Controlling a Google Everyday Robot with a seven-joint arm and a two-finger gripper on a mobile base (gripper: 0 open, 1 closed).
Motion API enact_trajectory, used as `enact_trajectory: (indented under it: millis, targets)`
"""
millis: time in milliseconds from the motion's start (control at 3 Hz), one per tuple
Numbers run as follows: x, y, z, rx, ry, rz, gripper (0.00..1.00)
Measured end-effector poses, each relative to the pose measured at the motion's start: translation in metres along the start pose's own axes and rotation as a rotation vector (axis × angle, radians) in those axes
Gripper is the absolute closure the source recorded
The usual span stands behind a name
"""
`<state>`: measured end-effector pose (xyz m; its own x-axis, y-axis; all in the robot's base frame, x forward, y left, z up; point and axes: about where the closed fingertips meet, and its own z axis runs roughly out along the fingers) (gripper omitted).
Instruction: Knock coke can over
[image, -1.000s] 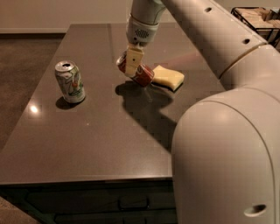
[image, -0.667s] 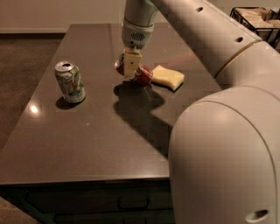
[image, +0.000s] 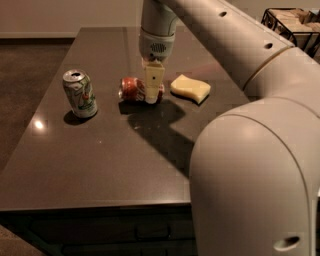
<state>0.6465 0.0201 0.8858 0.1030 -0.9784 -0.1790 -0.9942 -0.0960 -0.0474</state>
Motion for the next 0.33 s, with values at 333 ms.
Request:
enact_trajectory:
  millis: [333]
  targets:
    - [-0.0052, -0.0074, 0.0027, 0.023, -0.017, -0.001, 0.00]
